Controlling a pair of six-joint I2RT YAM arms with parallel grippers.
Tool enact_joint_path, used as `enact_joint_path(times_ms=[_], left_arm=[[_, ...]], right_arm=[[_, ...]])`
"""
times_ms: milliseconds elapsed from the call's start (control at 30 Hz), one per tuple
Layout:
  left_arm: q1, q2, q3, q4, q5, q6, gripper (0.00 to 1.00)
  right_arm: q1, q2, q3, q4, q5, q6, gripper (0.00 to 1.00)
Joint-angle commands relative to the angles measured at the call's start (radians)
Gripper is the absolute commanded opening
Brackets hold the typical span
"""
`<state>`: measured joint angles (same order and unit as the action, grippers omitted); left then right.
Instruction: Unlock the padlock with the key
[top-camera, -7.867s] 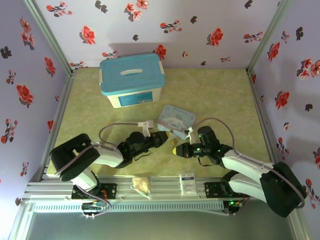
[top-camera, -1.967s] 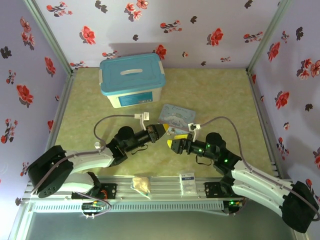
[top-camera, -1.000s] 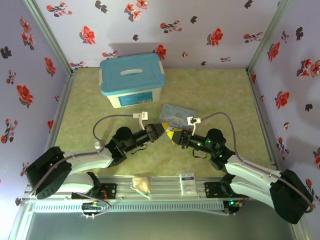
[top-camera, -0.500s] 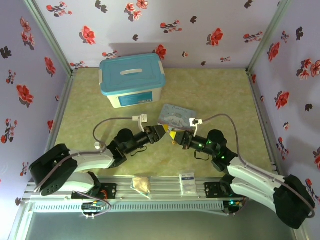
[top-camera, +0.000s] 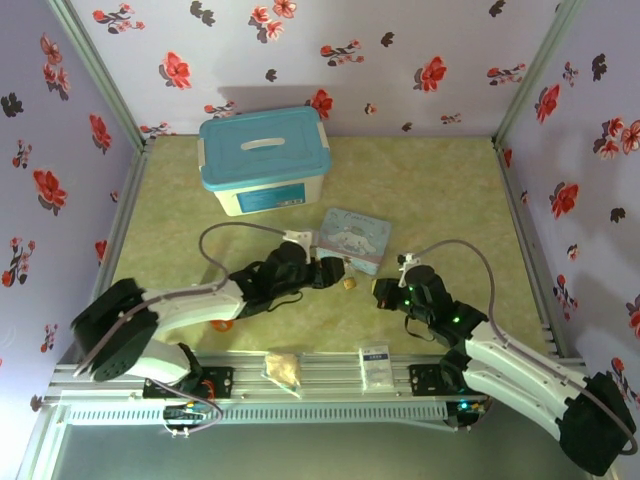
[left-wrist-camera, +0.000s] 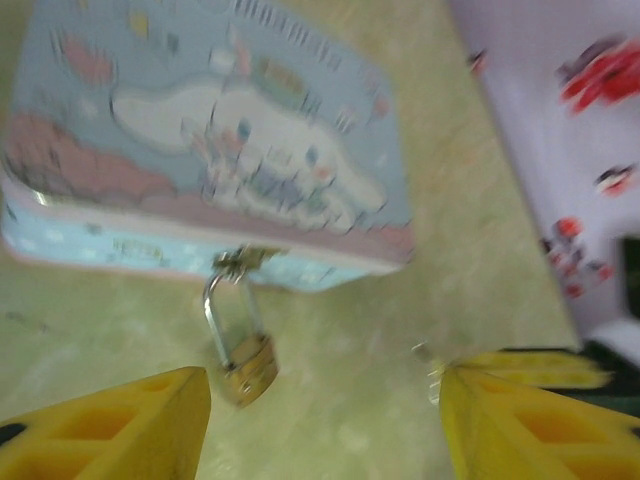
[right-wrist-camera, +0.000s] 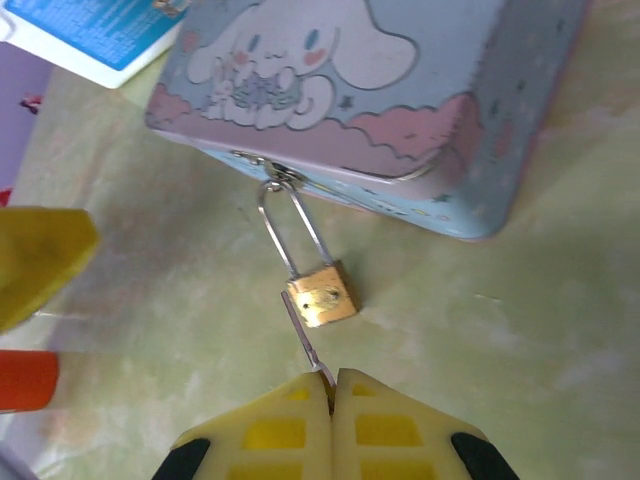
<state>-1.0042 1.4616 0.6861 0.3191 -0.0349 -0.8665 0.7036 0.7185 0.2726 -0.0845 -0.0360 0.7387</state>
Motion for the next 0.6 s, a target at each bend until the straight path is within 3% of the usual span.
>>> enact_joint_path(times_ms=[0,333,567], left_arm=[[-0.005,0.108,0.064,-0.061,0.002,0.046,0.64],[-0.017,0.339,0.273,-0.186,-0.011,0.097,0.65],[-0.01,0.468,0.379,-0.206,0.061,0.08,0.59]], right_arm=[[-0.006,-0.042,0.016,-0.064,0.064,-0.024,0.0],[-0.006,-0.14,-0.021,-0.127,0.067,-0.034,0.0],[-0.007,-0.189,-0.032,-0.178,0.079,-0.028,0.0]])
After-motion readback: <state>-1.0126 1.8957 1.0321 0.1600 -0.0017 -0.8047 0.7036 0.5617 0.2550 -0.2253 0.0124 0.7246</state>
